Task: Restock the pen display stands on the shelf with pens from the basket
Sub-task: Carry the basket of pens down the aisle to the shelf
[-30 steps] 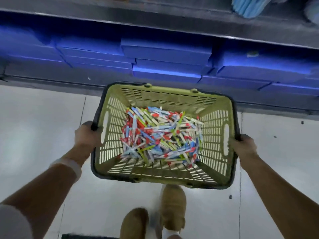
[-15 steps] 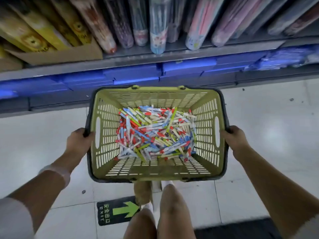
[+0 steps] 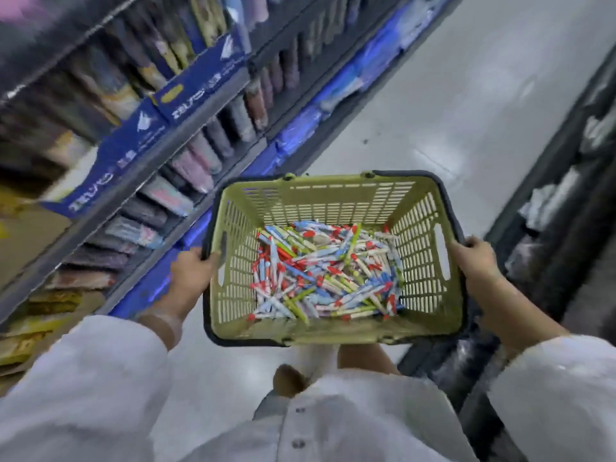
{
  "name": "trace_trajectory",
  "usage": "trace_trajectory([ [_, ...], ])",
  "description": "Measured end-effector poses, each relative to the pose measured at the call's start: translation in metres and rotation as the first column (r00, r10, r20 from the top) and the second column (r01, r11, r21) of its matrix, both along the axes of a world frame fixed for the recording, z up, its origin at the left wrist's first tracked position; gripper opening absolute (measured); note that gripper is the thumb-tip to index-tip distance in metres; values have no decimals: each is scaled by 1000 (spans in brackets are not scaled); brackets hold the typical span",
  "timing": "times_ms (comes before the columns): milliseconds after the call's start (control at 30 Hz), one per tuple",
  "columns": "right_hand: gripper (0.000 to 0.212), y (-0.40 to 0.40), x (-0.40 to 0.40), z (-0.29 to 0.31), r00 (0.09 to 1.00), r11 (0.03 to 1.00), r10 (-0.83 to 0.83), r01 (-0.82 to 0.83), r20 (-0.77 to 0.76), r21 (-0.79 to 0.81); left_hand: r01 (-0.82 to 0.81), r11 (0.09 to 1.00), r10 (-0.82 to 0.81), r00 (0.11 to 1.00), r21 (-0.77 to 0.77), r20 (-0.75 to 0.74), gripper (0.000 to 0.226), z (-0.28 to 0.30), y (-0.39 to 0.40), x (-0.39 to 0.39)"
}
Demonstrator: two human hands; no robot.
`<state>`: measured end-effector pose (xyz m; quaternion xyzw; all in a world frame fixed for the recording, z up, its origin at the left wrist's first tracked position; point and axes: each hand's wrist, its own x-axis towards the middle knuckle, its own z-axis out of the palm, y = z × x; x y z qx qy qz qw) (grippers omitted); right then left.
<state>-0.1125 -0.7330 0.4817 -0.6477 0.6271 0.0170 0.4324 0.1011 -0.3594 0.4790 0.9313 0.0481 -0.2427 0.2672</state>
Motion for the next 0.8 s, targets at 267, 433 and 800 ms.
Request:
trace_trajectory([
  [267,17,-184,9,17,924,937,-350,343,153,70,237,971,-239,965,28,105,26,27,-269,102],
  [433,20,-301,40,38,862,890,-454,448,223,80,320,947,-318,926,22,204,28,43,-421,160],
  [800,9,-590,130,40,759,784,-615,616,213,69,545,837,-524,822,-41,223,29,28,-777,307],
])
